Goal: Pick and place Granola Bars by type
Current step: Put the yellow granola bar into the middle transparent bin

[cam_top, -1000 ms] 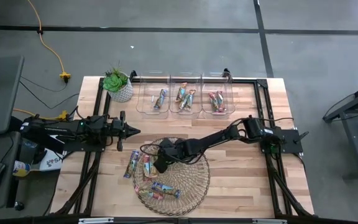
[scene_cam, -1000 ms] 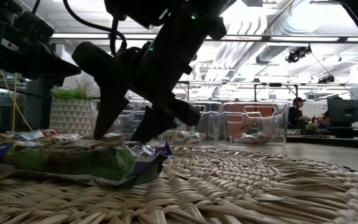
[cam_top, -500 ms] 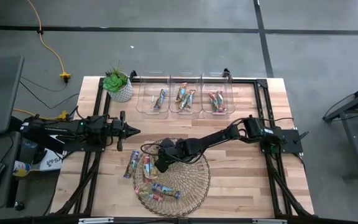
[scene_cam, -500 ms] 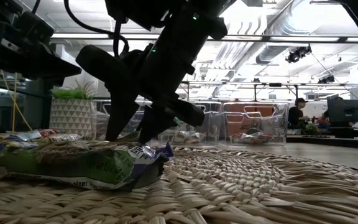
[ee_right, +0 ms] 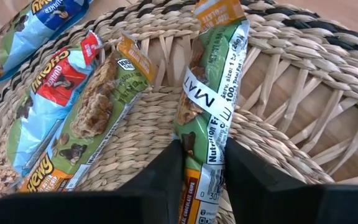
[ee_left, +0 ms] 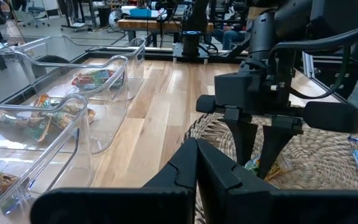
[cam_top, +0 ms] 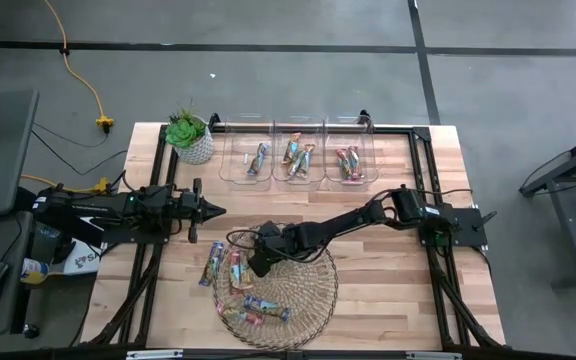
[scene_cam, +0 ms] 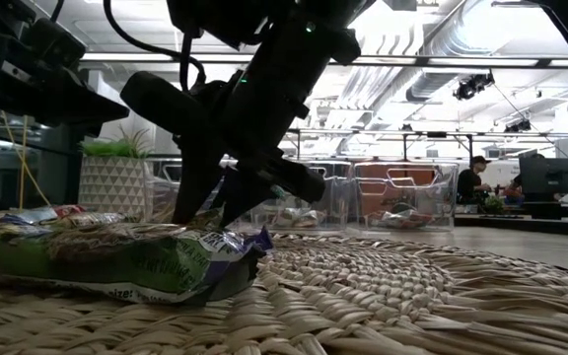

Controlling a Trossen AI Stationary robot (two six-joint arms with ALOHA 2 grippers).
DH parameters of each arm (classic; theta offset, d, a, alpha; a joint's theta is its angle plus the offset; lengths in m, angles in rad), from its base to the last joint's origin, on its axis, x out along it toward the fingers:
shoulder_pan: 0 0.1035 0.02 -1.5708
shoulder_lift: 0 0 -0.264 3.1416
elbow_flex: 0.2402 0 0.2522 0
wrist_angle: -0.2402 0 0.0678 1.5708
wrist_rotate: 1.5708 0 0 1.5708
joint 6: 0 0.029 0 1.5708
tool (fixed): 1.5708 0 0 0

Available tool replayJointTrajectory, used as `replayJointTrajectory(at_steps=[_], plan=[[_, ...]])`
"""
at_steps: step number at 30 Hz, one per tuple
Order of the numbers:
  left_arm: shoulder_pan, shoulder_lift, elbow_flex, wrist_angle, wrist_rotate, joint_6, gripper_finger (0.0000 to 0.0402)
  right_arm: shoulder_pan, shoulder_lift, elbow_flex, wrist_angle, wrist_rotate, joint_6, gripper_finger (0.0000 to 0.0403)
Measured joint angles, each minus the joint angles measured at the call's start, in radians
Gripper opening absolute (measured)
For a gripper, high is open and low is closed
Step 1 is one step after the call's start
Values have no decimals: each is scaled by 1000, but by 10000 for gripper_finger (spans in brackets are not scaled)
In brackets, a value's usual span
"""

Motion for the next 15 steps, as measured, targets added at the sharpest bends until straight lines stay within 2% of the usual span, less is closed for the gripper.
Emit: replayJointTrajectory(at_steps=[15], plan=[[0,0,0,0,0,0,1,-15,-87,-4,29,-11,-29,86]])
